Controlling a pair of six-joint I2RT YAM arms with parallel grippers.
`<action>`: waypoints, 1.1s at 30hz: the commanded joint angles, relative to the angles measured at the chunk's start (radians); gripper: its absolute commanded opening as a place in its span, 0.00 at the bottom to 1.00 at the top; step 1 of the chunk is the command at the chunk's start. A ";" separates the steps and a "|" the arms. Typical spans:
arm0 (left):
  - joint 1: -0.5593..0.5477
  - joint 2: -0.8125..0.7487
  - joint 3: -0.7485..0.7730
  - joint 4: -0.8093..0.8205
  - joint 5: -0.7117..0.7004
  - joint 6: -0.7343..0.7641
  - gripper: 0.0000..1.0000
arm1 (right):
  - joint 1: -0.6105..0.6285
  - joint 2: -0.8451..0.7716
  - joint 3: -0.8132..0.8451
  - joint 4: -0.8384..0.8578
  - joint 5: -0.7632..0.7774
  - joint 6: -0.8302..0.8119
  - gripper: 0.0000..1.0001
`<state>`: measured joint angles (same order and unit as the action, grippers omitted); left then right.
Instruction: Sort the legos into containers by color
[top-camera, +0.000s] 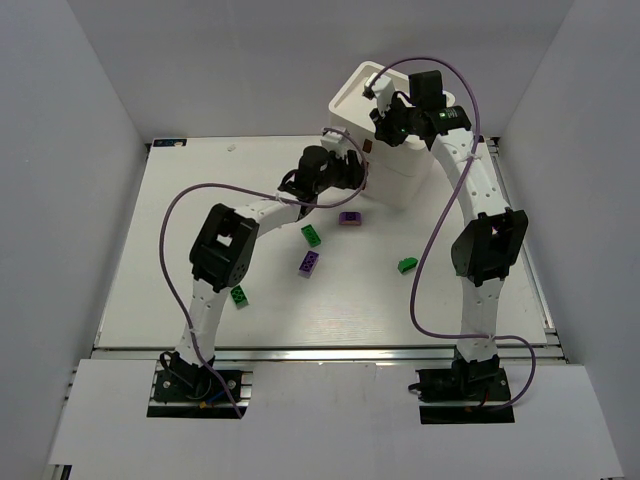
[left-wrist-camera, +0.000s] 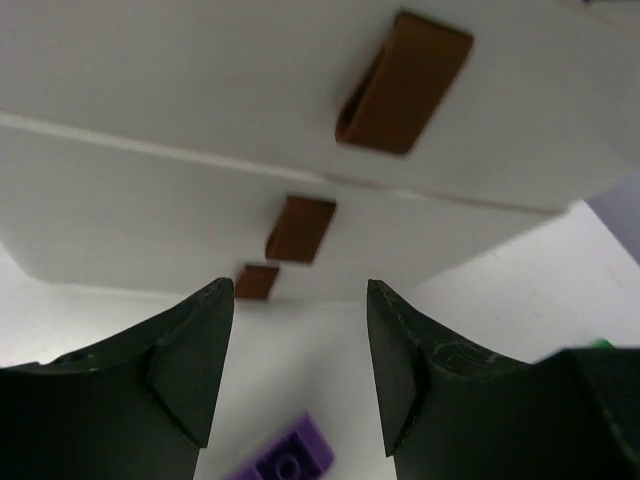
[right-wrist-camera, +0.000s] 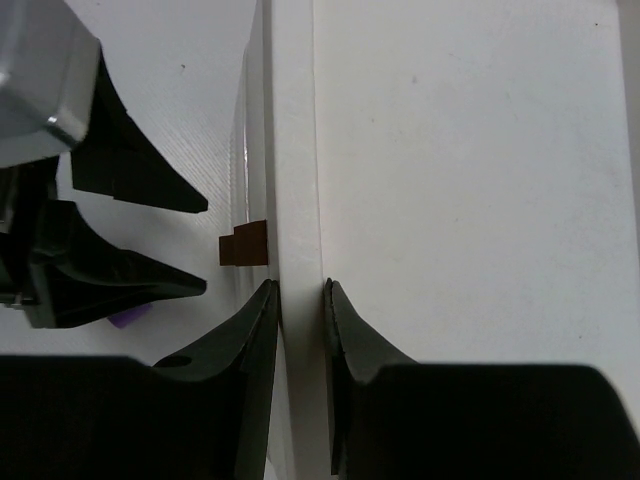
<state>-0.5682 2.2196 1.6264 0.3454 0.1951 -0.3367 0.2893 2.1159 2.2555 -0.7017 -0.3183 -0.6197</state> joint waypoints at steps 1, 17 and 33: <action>-0.015 0.052 0.101 0.006 -0.111 0.114 0.66 | 0.019 0.046 -0.031 -0.148 -0.030 0.049 0.11; -0.015 0.130 0.211 0.061 -0.137 0.073 0.39 | 0.021 0.056 -0.033 -0.170 -0.036 0.034 0.10; -0.015 -0.121 -0.154 0.170 -0.100 0.048 0.00 | 0.019 0.065 -0.071 -0.174 0.053 0.040 0.10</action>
<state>-0.5903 2.2211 1.5280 0.4763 0.1066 -0.2966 0.2951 2.1159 2.2478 -0.7006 -0.3084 -0.6193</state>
